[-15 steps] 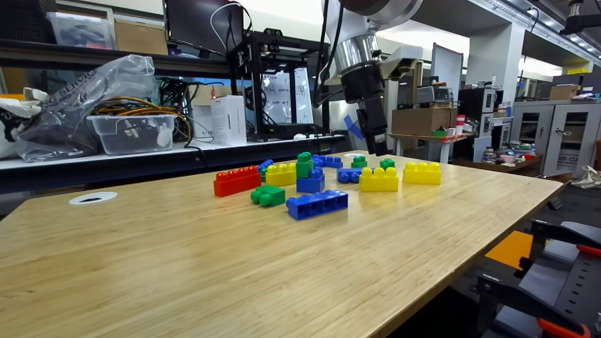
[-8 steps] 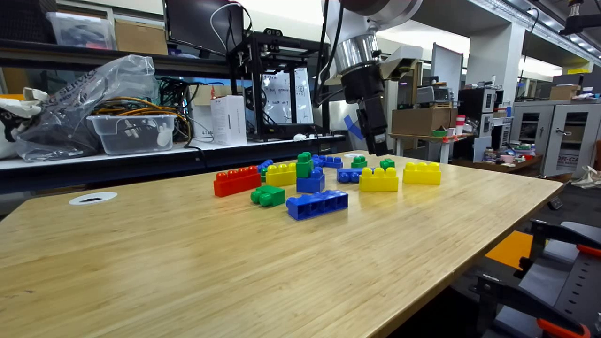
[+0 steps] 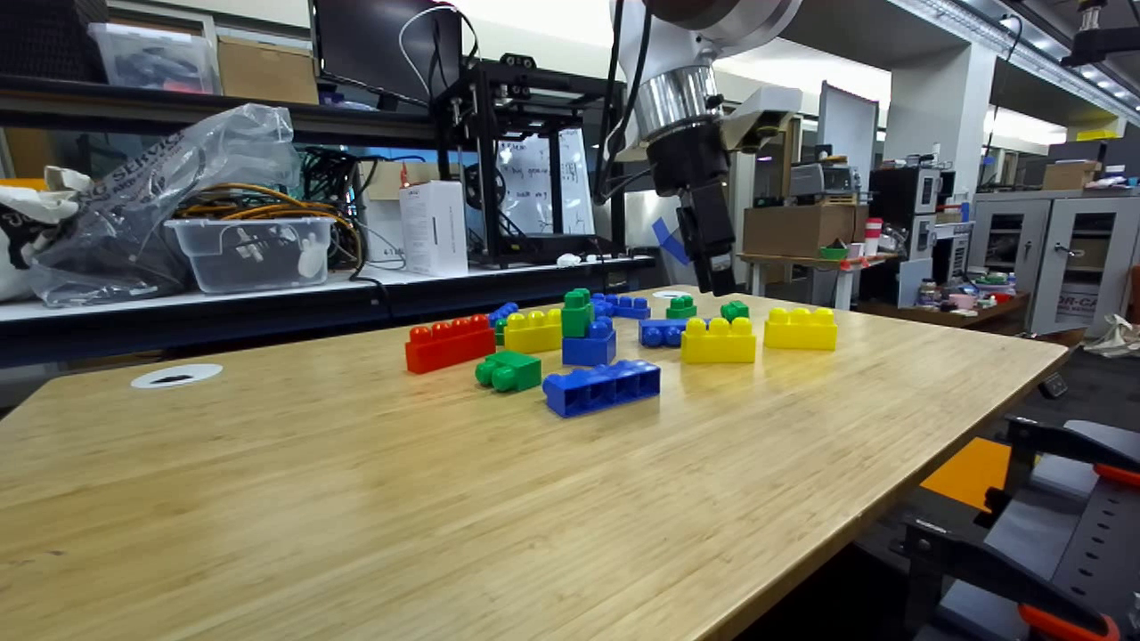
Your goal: Remove the blue building block from the center left of the table and put it on the blue and green one
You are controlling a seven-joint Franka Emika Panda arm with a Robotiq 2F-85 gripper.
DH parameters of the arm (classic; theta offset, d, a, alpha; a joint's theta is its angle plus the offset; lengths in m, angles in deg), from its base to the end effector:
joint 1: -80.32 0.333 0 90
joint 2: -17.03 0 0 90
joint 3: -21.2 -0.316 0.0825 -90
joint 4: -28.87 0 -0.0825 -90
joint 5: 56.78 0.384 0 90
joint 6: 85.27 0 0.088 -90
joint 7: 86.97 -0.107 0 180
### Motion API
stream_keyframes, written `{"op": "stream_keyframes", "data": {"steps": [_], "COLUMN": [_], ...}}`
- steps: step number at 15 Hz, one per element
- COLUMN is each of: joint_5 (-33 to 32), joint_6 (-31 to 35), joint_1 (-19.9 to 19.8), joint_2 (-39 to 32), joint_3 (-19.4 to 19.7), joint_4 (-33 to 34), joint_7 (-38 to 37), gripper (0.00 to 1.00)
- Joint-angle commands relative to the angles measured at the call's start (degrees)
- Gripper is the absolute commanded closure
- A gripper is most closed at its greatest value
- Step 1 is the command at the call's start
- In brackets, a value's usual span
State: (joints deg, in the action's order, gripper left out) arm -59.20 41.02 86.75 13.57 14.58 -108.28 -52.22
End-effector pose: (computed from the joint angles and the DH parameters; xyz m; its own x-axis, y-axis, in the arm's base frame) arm 0.4559 0.1045 0.2738 0.6238 0.7516 -0.2143 0.7458 -0.6544 -0.1245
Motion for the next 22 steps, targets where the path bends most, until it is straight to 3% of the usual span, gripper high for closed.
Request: {"op": "stream_keyframes", "data": {"steps": [1,6,10,17,22], "joint_5": [-0.01,-0.80,0.76,2.26,-0.47], "joint_6": [-0.10,7.64,13.96,21.13,22.10], "joint_1": [-0.26,0.09,0.46,-0.03,-0.08], "joint_2": [-0.01,4.08,4.91,-0.15,-3.86], "joint_3": [-0.27,-0.69,-0.39,-0.81,-1.81], "joint_4": [0.08,-1.89,-3.24,-4.82,-3.57], "joint_7": [-0.03,4.58,12.34,28.79,33.12], "gripper": [0.00,0.00,0.00,0.00,0.00]}}
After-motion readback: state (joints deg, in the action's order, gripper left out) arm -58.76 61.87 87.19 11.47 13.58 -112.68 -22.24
